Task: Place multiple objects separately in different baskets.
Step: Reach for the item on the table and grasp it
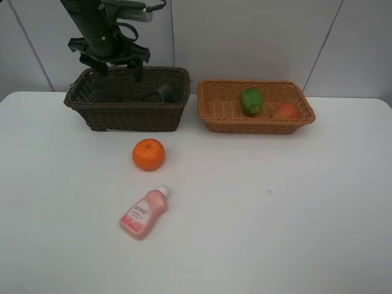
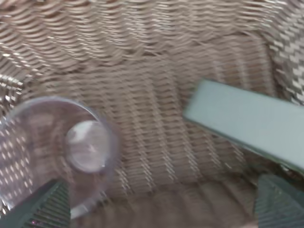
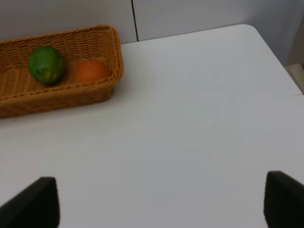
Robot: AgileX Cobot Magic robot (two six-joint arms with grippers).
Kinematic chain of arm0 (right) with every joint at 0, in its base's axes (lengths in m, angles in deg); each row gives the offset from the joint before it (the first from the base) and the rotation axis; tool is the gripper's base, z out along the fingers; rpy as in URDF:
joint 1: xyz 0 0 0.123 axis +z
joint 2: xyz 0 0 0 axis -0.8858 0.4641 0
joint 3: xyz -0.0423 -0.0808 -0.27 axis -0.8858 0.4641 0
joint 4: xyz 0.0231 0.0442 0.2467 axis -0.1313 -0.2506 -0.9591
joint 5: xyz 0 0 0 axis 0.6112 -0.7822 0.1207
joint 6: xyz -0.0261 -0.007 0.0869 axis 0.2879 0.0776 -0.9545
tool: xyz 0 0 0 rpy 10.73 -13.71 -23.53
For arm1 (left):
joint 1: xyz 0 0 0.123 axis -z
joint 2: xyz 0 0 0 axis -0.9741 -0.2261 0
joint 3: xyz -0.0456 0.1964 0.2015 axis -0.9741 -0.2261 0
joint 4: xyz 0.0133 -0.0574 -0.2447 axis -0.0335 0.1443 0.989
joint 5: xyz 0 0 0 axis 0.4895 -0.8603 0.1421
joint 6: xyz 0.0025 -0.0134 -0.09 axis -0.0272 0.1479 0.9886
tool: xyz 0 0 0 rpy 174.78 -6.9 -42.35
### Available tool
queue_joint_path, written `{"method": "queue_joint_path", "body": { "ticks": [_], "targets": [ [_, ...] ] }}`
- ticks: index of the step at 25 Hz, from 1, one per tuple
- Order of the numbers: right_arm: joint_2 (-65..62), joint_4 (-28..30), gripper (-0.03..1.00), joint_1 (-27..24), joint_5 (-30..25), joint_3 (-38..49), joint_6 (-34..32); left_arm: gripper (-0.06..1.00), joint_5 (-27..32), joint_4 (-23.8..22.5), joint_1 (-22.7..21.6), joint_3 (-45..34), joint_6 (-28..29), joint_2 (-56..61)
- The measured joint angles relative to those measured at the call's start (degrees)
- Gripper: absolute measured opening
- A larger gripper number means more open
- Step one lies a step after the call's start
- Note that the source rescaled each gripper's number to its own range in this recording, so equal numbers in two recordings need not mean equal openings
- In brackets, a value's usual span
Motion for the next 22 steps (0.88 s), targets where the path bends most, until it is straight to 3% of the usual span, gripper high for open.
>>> {"method": "queue_joint_path", "body": {
  "ticks": [4,13,18,22],
  "targets": [
    [0.0,0.0,0.88,0.0,0.0,0.0,0.0,1.0,2.08,0.0,3.93,-2.25,0.0,3.52],
    [0.0,0.0,0.88,0.0,0.0,0.0,0.0,1.0,0.68,0.06,11.15,-18.45,1.56,11.57],
    [0.0,-0.06,0.88,0.0,0.0,0.0,0.0,1.0,-1.83,-0.88,13.96,-24.43,9.26,12.4],
    [0.0,-0.06,0.88,0.0,0.0,0.0,0.0,1.0,-4.81,-4.0,15.53,-26.87,18.83,12.4]
  ]
}}
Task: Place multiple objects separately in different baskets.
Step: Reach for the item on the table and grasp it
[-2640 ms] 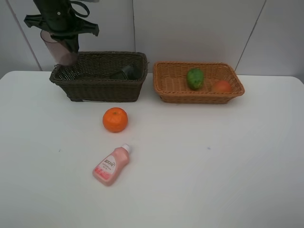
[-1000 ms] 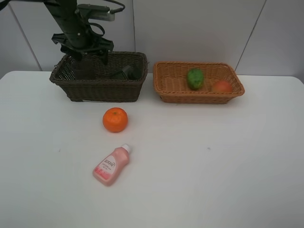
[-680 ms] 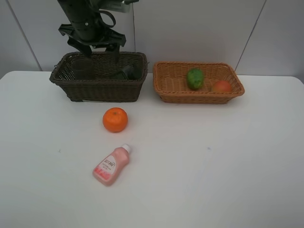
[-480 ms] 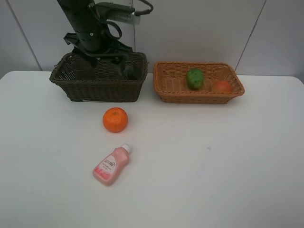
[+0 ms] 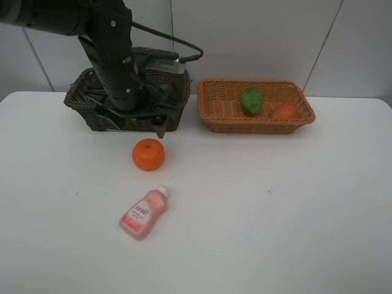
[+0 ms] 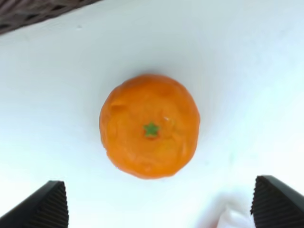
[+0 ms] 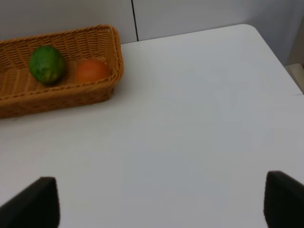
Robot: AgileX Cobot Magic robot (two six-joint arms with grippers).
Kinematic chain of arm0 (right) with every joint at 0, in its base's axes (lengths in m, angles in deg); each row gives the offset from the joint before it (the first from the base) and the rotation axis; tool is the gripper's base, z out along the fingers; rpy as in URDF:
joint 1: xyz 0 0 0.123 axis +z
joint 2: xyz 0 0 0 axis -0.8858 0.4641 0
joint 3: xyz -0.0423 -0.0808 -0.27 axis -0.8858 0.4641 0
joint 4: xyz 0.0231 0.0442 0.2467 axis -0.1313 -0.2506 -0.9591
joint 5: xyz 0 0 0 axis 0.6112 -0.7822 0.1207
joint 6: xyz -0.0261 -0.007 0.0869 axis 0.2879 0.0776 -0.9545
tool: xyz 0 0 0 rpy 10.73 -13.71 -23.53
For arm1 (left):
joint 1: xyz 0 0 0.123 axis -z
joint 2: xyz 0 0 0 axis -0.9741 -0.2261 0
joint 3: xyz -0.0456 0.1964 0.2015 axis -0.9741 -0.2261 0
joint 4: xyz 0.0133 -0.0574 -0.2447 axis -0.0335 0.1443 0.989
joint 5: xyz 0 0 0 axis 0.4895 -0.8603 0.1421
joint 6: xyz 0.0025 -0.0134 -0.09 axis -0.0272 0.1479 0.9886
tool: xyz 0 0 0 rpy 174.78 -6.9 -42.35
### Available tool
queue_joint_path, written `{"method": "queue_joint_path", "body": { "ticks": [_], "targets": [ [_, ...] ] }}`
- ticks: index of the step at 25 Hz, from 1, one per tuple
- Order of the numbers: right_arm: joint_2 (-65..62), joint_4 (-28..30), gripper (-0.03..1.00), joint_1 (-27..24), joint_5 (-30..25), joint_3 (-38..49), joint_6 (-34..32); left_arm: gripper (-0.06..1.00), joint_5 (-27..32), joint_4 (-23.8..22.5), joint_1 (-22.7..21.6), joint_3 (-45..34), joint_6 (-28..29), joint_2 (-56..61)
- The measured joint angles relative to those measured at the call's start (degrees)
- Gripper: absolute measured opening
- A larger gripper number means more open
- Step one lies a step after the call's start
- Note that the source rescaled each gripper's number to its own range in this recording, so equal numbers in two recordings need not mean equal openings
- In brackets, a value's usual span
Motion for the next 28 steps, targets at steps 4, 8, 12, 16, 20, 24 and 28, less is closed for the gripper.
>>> {"method": "queue_joint_path", "body": {
  "ticks": [4,8,12,16,20,24,28],
  "targets": [
    [0.0,0.0,0.88,0.0,0.0,0.0,0.0,1.0,-3.32,-1.96,1.08,-1.5,7.4,0.0],
    [0.0,0.0,0.87,0.0,0.0,0.0,0.0,1.0,-5.2,-2.65,1.42,-1.96,9.49,-1.58],
    [0.0,0.0,0.87,0.0,0.0,0.0,0.0,1.0,-6.07,-3.37,1.42,-2.07,10.25,-3.78],
    [0.0,0.0,0.87,0.0,0.0,0.0,0.0,1.0,-6.61,-4.18,1.26,-2.07,13.04,-4.91],
    [0.0,0.0,0.87,0.0,0.0,0.0,0.0,1.0,-7.14,-4.36,0.85,-2.07,14.25,-6.39],
    [0.0,0.0,0.87,0.0,0.0,0.0,0.0,1.0,-7.98,-5.16,0.55,-2.07,14.38,-7.4],
    [0.0,0.06,0.87,0.0,0.0,0.0,0.0,1.0,-8.76,-5.21,-0.45,-2.07,14.42,-7.54]
  ]
}}
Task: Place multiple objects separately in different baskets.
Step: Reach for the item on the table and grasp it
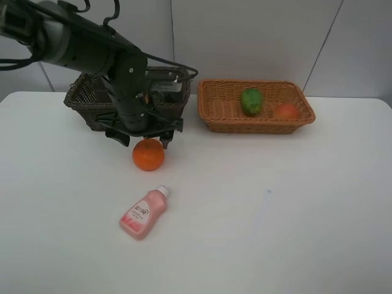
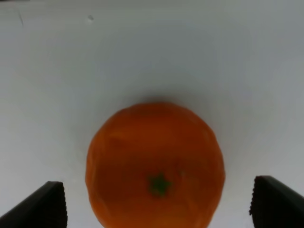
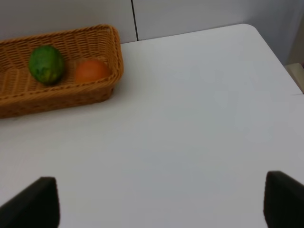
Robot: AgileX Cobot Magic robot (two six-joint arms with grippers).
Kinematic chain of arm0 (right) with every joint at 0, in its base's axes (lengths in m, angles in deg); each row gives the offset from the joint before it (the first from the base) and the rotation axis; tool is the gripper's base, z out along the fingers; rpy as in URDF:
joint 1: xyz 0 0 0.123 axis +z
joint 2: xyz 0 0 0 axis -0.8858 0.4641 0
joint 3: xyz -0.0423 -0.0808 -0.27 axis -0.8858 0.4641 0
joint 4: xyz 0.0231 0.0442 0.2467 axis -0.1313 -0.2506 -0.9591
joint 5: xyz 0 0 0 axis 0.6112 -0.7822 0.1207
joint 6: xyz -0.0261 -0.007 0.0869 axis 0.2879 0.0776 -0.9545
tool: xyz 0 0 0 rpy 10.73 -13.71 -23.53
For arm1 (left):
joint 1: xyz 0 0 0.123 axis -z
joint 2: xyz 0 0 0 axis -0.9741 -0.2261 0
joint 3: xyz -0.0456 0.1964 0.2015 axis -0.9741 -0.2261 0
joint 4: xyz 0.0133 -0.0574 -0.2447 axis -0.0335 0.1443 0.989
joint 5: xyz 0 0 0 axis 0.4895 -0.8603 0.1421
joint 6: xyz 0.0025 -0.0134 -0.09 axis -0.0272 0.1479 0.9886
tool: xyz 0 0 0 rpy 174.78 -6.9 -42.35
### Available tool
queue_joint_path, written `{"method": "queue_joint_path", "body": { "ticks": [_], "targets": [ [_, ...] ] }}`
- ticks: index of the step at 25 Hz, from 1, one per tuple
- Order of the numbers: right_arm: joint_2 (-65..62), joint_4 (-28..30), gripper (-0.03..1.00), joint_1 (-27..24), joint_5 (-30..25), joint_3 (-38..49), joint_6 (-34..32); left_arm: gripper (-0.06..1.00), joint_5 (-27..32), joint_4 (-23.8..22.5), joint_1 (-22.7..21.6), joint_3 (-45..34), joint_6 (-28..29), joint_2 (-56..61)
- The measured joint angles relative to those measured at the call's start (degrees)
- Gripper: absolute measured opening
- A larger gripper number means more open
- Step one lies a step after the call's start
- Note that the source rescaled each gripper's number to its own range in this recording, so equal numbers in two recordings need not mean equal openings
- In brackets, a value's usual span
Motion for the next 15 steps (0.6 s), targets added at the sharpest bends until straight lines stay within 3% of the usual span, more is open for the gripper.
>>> {"method": "queue_joint_path", "body": {
  "ticks": [15],
  "targets": [
    [0.0,0.0,0.87,0.0,0.0,0.0,0.0,1.0,-2.55,-0.16,-1.34,0.0,-2.84,-0.04]
  ]
}}
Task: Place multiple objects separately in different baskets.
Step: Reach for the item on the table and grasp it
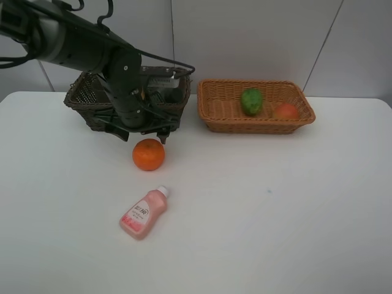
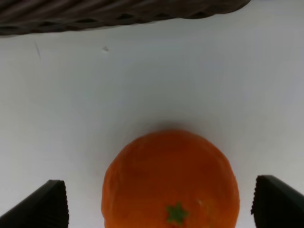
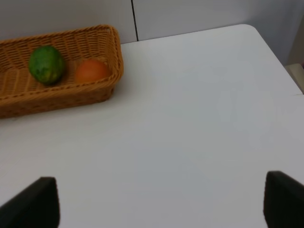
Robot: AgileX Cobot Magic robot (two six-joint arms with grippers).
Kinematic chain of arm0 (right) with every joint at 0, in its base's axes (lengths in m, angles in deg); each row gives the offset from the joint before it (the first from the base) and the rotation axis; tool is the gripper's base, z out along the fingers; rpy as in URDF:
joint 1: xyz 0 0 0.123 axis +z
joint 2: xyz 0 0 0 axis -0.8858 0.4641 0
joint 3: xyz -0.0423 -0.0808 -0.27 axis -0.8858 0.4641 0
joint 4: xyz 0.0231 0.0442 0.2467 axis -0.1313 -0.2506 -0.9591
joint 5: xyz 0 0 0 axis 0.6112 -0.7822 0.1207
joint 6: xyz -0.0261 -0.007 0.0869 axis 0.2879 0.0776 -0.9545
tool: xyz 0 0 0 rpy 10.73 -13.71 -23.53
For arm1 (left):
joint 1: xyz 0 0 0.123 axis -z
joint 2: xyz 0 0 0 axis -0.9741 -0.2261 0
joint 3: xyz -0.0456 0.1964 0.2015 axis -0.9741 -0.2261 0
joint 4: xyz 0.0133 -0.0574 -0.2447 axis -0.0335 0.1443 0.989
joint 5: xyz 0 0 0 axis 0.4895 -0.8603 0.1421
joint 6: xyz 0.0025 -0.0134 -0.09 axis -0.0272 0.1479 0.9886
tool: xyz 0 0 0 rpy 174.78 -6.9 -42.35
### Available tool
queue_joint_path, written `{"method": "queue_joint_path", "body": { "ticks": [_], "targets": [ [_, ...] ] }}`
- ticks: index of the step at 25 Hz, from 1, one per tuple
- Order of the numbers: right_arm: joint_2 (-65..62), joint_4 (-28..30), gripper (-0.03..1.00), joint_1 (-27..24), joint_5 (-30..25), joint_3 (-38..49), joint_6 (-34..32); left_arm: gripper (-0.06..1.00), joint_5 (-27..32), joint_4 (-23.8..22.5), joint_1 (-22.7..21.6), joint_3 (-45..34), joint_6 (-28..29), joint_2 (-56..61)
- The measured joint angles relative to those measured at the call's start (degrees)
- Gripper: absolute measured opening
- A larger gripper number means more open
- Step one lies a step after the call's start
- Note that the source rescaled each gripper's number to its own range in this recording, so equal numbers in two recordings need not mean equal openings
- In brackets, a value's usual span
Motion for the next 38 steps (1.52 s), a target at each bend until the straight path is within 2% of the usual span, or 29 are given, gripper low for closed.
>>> {"method": "queue_joint_path", "body": {
  "ticks": [8,29,33,38],
  "targets": [
    [0.0,-0.06,0.87,0.0,0.0,0.0,0.0,1.0,-1.93,0.0,0.0,0.0,-0.27,-0.1],
    [0.0,-0.06,0.87,0.0,0.0,0.0,0.0,1.0,-2.29,0.21,0.0,0.0,-0.34,-7.14],
    [0.0,-0.01,0.87,0.0,0.0,0.0,0.0,0.91,-2.29,0.39,0.0,0.0,-0.29,-7.45],
    [0.0,-0.01,0.87,0.0,0.0,0.0,0.0,0.91,-2.24,1.0,0.0,0.0,-0.29,-7.45]
  ]
}}
